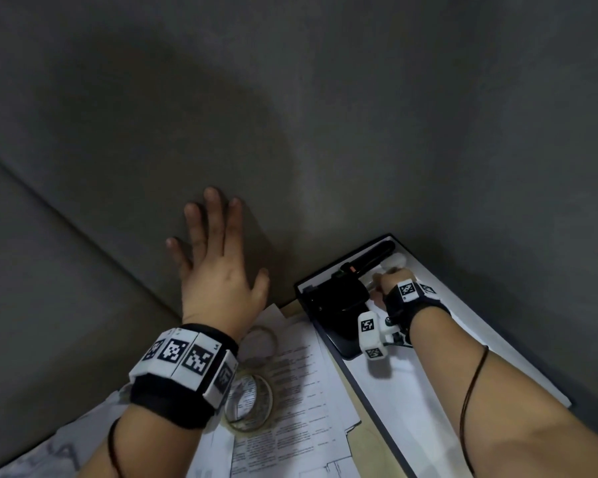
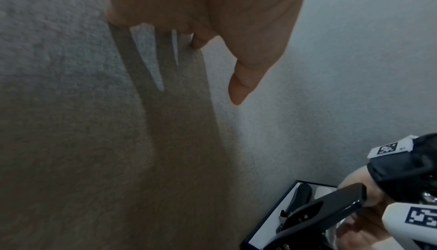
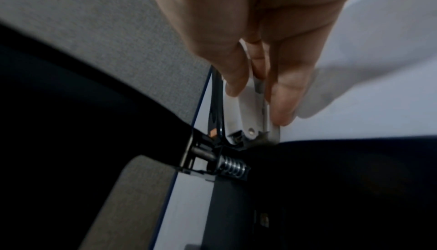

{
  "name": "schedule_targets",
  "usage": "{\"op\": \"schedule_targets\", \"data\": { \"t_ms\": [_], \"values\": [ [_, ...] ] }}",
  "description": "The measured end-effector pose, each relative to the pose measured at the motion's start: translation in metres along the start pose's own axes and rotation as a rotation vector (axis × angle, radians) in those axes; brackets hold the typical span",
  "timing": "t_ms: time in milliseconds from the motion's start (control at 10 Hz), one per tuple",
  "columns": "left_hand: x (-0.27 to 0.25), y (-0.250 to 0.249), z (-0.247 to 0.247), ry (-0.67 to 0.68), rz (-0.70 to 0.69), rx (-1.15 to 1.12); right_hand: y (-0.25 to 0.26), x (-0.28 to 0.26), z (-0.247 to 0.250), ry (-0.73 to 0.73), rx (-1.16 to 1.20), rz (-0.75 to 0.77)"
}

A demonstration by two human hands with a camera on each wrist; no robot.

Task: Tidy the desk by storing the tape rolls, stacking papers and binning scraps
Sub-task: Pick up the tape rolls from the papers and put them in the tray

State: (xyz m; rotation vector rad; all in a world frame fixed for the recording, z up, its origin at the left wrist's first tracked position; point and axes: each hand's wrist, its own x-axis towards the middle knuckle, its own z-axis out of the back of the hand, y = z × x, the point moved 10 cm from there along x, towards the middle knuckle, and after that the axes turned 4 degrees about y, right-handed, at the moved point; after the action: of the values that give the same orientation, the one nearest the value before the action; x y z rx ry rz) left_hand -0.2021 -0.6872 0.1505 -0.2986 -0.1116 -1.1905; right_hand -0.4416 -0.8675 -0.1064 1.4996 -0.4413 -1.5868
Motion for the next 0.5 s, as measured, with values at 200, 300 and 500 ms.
{"op": "schedule_targets", "data": {
  "t_ms": [200,300,500],
  "values": [
    [-0.009,0.008,0.004,0.014,-0.059,-0.001,-0.029,-0.010,0.005,-0.051,0.003,0.010],
    [-0.022,0.023,0.004,0.036,-0.040,0.009,-0.036,-0.047,-0.001,-0.079,0.029,0.033],
    [-0.062,0.073,0.010,0.049,0.042,-0.007,-0.035,-0.114,-0.022,-0.122,0.068,0.142]
  ]
}}
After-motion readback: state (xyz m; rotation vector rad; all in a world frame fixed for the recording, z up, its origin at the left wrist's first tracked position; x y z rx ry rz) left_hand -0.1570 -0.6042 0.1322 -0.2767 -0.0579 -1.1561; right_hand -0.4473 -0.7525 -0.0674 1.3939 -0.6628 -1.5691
